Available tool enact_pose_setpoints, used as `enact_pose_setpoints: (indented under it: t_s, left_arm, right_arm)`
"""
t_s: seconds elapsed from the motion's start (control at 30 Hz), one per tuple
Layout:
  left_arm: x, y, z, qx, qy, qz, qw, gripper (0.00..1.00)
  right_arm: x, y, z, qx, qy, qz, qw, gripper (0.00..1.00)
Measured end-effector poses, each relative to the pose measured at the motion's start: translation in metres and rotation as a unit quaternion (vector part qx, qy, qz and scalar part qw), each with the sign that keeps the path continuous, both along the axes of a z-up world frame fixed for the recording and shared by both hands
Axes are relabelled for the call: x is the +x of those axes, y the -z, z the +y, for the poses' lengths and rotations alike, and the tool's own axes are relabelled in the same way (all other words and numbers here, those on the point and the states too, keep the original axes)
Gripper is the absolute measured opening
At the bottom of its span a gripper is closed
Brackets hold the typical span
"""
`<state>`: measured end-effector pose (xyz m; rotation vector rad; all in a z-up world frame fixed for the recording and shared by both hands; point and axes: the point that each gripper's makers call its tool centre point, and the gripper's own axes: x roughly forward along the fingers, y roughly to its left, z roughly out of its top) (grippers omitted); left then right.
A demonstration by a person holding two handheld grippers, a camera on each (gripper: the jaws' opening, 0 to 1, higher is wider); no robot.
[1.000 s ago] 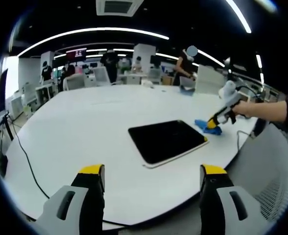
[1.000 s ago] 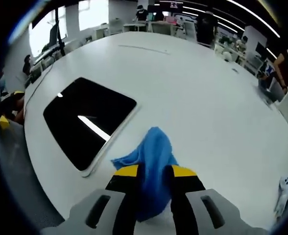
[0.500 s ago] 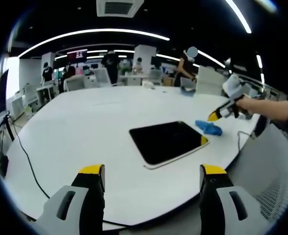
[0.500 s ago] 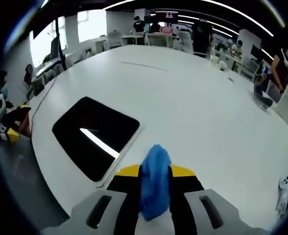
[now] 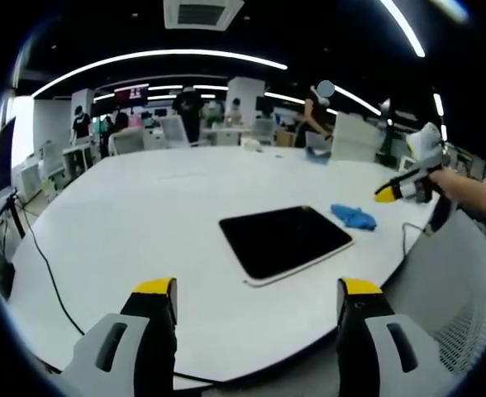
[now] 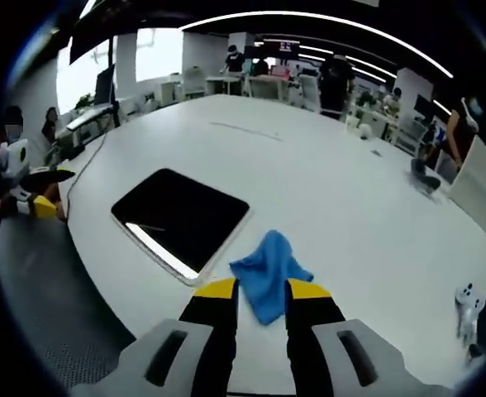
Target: Wipe the mirror surface with the cleaning cloth until all visible marks leave the cleaned area.
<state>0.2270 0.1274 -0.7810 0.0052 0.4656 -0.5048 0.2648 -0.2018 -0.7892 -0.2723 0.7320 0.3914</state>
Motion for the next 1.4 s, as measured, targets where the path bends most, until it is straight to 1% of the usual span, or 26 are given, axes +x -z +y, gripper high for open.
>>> enact_pose_setpoints:
  t_s: [0.17,0.2,0.23,0.33,0.43,0.57,0.63,0.67,0.73,0.8,0.87,0.9,0.93,0.97,1.07,1.17,1.23,1.27,1.3,1.4]
  left_arm:
    - [0.0,0.0,0.0,0.0,0.0,0.001,1.0,0.79]
    - [0.0,0.0,0.0,0.0,0.0,0.001,1.0,0.79]
    - [0.0,0.0,0.0,0.0,0.0,0.0,1.0,0.79]
    - [0.0,0.0,0.0,0.0,-0.001,0.0,1.0,0.79]
    - [-0.001,0.0,0.0,0.0,0.0,0.001,1.0,0.79]
    - [-0.001,0.001,0.0,0.0,0.003,0.003,1.0,0.79]
    - [-0.001,0.001,-0.001,0.0,0.005,0.003,1.0,0.8]
    - [-0.002,0.001,-0.001,0.0,0.005,0.003,1.0,0.81]
    - [-0.002,0.001,-0.001,0.001,0.006,0.005,1.0,0.81]
    - [-0.002,0.002,-0.001,0.001,0.006,0.005,1.0,0.82]
    - [-0.002,0.0,-0.002,0.0,0.007,0.001,1.0,0.82]
    - [-0.002,0.0,-0.002,0.0,0.008,-0.001,1.0,0.82]
    - [-0.001,0.0,-0.002,-0.001,0.009,-0.001,1.0,0.82]
    - [-0.001,0.0,-0.002,-0.001,0.009,-0.002,1.0,0.83]
    - [-0.001,0.0,-0.002,0.0,0.009,0.0,1.0,0.85]
    - [-0.001,0.002,0.0,0.001,0.004,0.004,1.0,0.95]
    - [-0.002,0.006,0.0,-0.002,0.003,0.02,0.9998,0.99]
    - [-0.005,0.009,0.0,-0.002,0.006,0.031,0.9995,0.99]
    - [-0.007,0.01,0.0,-0.002,0.008,0.036,0.9993,0.99]
    - [-0.008,0.012,0.001,-0.001,0.006,0.044,0.999,0.99]
  right_arm:
    - [-0.024,0.003,0.004,0.03,0.01,0.002,0.9995,0.19]
    - [-0.028,0.004,0.006,0.034,0.005,0.002,0.9994,0.2]
    - [-0.033,0.005,0.006,0.038,0.006,-0.001,0.9992,0.21]
    - [-0.042,0.008,0.008,0.053,0.011,0.002,0.9985,0.25]
    - [-0.049,0.007,0.009,0.07,0.021,-0.005,0.9973,0.31]
    - [-0.053,0.006,0.013,0.081,0.027,-0.021,0.9961,0.43]
    - [-0.053,0.006,0.02,0.095,0.024,-0.029,0.9947,0.47]
    - [-0.054,0.007,0.022,0.1,0.024,-0.028,0.9943,0.52]
    - [-0.055,0.005,0.025,0.105,0.024,-0.039,0.9935,0.58]
    - [-0.055,0.004,0.027,0.106,0.025,-0.046,0.993,0.68]
    - [-0.054,0.005,0.029,0.109,0.027,-0.051,0.9924,0.73]
    - [-0.054,0.005,0.03,0.115,0.031,-0.052,0.9915,0.77]
    - [-0.054,0.006,0.033,0.123,0.034,-0.05,0.9906,0.83]
    - [-0.054,0.006,0.033,0.123,0.036,-0.05,0.9905,0.89]
    - [-0.05,0.005,0.028,0.121,0.042,-0.063,0.9897,0.99]
    - [-0.05,0.005,0.032,0.132,0.038,-0.062,0.9886,1.0]
    - [-0.05,0.006,0.035,0.132,0.034,-0.059,0.9889,1.0]
    - [-0.051,0.006,0.036,0.131,0.033,-0.058,0.9891,1.0]
    - [-0.051,0.006,0.036,0.132,0.034,-0.059,0.9889,1.0]
    - [-0.051,0.006,0.034,0.133,0.039,-0.062,0.9884,1.0]
